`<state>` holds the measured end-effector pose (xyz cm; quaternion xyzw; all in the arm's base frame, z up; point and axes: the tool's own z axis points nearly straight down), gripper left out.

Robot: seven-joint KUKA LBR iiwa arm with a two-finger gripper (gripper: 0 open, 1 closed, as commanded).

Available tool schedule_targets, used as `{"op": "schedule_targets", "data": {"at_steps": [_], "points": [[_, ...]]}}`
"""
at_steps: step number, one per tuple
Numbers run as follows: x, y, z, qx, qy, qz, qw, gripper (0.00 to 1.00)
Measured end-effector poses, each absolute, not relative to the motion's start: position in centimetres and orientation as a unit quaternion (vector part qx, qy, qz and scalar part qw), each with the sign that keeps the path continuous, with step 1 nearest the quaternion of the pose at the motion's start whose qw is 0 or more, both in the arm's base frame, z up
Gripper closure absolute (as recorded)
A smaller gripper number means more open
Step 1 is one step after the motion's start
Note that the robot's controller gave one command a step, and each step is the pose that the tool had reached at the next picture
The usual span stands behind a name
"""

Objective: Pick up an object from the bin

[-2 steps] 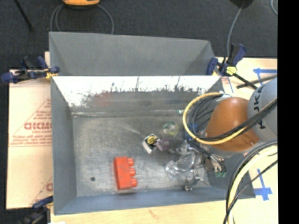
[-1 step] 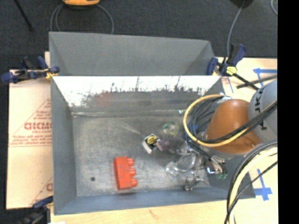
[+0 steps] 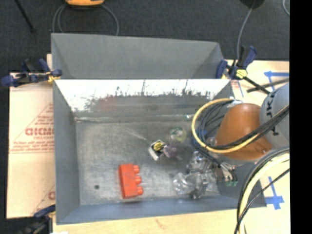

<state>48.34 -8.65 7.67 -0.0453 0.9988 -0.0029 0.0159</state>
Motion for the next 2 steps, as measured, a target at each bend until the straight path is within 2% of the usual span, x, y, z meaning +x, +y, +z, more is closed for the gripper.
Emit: {"op": "schedule_targets", "data": {"at_steps": [1, 2], "points": [[48.5, -8.8, 8.4, -0.045, 0.999, -0.001, 0.003, 1.0], [48.6, -8.8, 14.8, -0.044, 0.999, -0.001, 0.003, 1.0]]}}
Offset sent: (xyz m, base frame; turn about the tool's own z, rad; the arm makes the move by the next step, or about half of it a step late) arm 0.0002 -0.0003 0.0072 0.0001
